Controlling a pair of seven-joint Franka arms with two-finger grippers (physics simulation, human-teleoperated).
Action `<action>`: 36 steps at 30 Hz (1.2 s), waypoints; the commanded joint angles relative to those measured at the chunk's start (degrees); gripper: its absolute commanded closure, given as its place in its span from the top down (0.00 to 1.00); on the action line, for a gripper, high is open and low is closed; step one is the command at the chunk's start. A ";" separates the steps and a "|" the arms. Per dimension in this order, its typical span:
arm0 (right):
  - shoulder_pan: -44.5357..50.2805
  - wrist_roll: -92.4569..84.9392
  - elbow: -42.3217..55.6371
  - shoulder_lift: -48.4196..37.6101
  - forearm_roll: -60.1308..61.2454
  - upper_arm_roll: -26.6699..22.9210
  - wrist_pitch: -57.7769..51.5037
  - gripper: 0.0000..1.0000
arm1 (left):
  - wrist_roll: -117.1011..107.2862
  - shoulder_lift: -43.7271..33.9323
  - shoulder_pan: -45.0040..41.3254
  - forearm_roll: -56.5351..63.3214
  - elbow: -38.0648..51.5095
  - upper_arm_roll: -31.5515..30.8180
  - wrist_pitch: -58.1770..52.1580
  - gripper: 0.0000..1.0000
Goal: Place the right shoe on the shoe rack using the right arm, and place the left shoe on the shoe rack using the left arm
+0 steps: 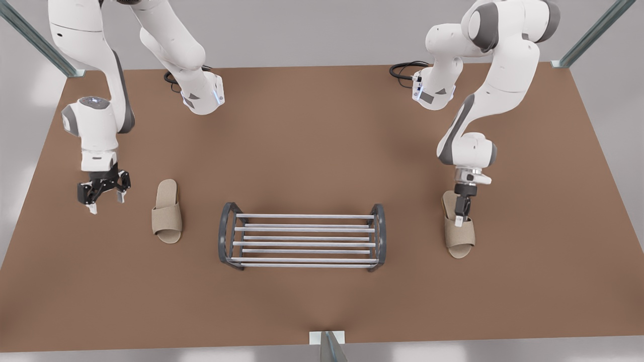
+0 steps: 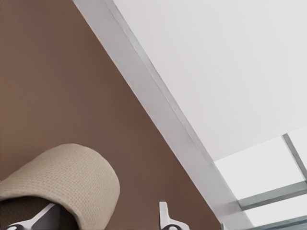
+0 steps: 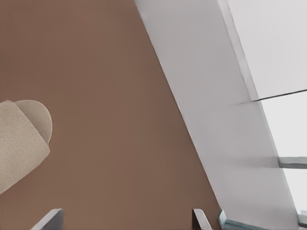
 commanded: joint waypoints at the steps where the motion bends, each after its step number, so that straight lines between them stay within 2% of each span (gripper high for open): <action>1: 3.88 -20.80 1.75 2.36 -4.12 0.04 11.61 1.00 | -21.49 0.12 0.06 -7.14 0.98 0.02 3.94 1.00; 7: 4.06 -20.80 2.80 3.41 -4.21 0.04 11.61 1.00 | -30.46 1.52 0.23 -7.14 4.14 0.02 5.26 1.00; 17: 4.23 -20.80 3.15 5.60 -4.21 0.04 11.52 1.00 | -33.18 3.37 0.50 -7.14 5.99 -0.50 5.26 1.00; 18: 4.06 -20.80 3.68 6.57 -4.30 0.04 11.52 1.00 | -33.80 3.81 0.50 -7.14 7.39 -0.59 6.57 0.99; 19: 3.79 -20.88 3.77 6.93 -4.30 0.04 11.61 1.00 | -34.15 3.90 0.41 -7.32 7.84 -0.68 7.29 0.90; 23: 3.70 -20.88 5.97 7.98 -8.43 -1.46 11.70 1.00 | -35.03 4.60 0.41 -7.41 8.01 -0.68 7.29 0.89; 24: 4.76 -20.88 5.97 7.89 -8.52 -2.86 11.44 1.00 | -35.11 4.95 0.50 -7.49 8.27 -0.68 7.29 0.89; 25: 7.99 -20.80 5.79 6.75 -8.52 -4.88 7.31 1.00 | -36.08 5.04 0.50 -7.49 8.89 -0.68 7.64 0.79; 26: 16.97 -20.62 5.53 6.13 -8.08 -13.49 5.99 1.00 | -36.43 5.04 0.50 -7.41 8.89 -0.68 7.64 0.79; 28: 23.31 -20.27 4.82 7.89 -7.55 -22.38 7.56 1.00 | -36.52 5.04 0.50 -7.40 9.15 -0.68 7.64 0.79; 30: 25.14 -20.36 5.00 9.56 -7.11 -25.01 9.77 1.00 | -36.52 5.04 0.50 -7.32 9.15 -0.68 7.64 0.79; 31: 29.63 -20.27 5.09 8.77 -7.02 -29.23 7.74 1.00 | -36.61 5.04 0.50 -7.49 9.24 -0.68 7.64 0.70; 36: 31.39 -20.27 5.09 14.13 0.71 -28.53 8.80 1.00 | -36.70 5.30 0.50 -7.41 9.24 -0.68 7.64 0.71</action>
